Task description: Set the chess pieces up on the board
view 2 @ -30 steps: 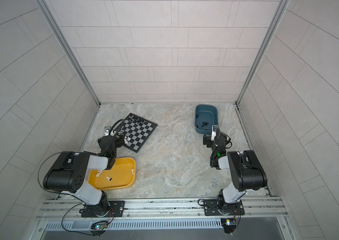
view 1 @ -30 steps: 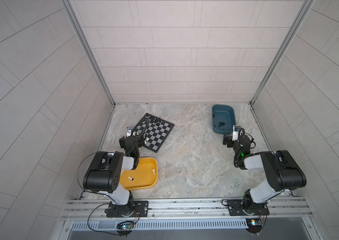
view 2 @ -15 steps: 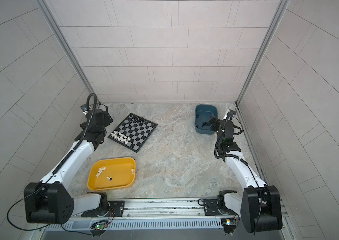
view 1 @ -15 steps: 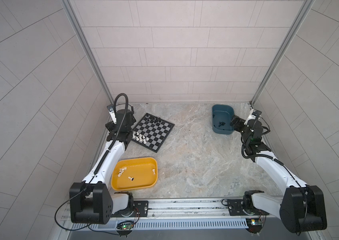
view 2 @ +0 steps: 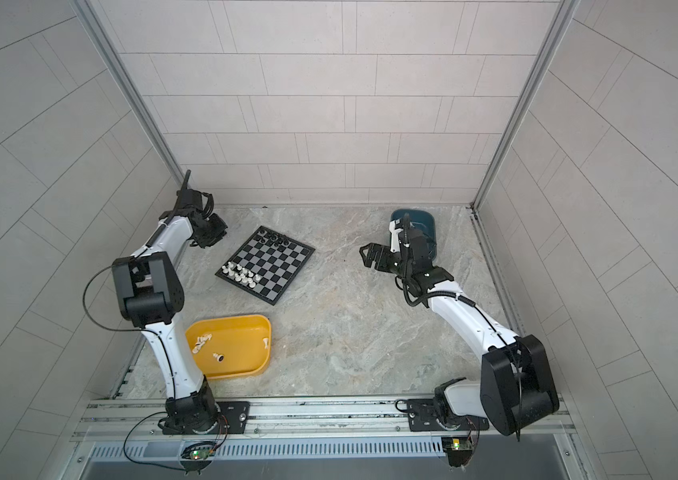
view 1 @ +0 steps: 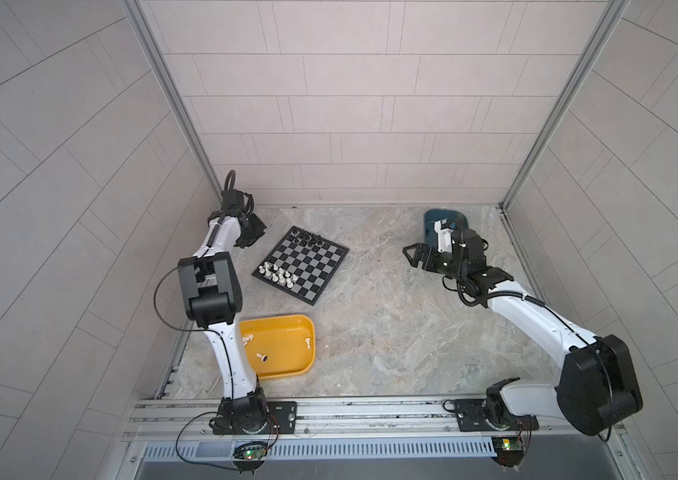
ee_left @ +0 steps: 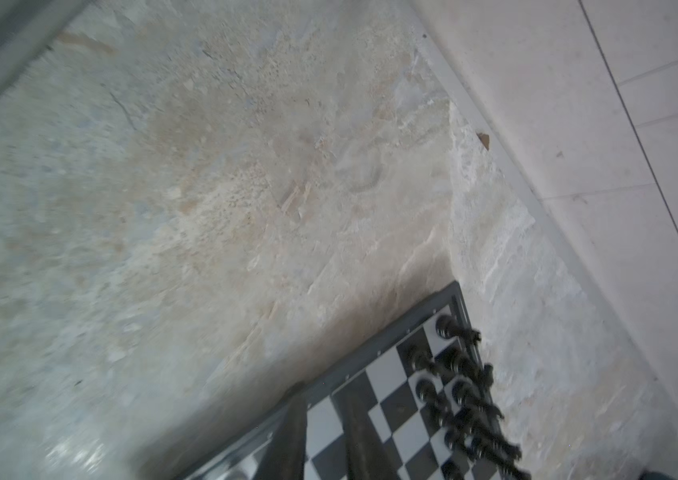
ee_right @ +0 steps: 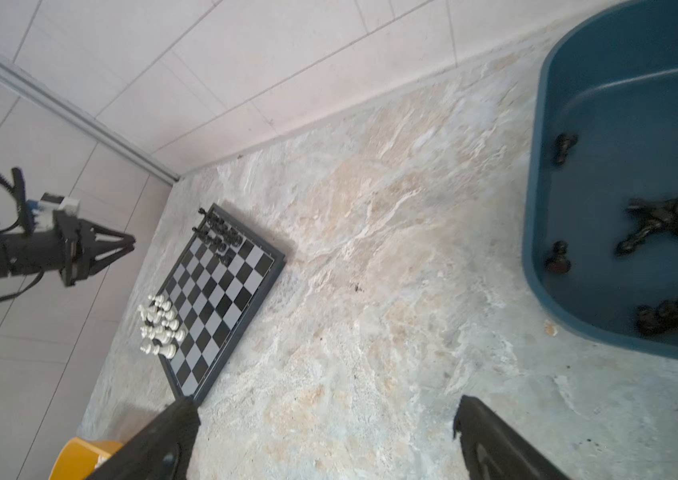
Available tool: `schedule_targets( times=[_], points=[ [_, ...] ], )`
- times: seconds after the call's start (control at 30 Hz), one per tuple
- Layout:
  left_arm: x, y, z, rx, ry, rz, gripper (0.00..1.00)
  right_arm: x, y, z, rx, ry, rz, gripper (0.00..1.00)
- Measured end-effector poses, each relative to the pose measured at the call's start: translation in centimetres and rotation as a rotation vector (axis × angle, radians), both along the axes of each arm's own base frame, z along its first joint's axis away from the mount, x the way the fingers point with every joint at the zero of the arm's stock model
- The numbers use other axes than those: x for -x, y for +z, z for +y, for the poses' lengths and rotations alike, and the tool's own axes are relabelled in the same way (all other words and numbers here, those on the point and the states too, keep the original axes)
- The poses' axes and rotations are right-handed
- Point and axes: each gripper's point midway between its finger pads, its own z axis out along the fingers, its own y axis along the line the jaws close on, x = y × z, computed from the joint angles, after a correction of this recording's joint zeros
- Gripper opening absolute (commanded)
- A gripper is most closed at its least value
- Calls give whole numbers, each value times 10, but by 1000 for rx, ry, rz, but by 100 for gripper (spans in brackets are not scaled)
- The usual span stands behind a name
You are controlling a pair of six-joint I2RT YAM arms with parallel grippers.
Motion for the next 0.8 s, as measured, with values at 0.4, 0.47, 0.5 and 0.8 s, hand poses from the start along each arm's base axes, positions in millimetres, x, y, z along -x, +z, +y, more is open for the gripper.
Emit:
schedule_targets(
  times=[0.4,0.47,0.5,0.8],
  points=[
    [-35,-67,-22,207,-84,71,8,18,-15,16,51,94,64,100],
    [-33,-75,-26,235,-92,86,7,19,-17,16,55,96,69,100],
    [-34,-75,-29,249,-99,84,7,19,-17,16,56,96,71,100],
    [-27,-76,-50,328,-146,89,4,18,-18,11,51,79,79,100]
  ],
)
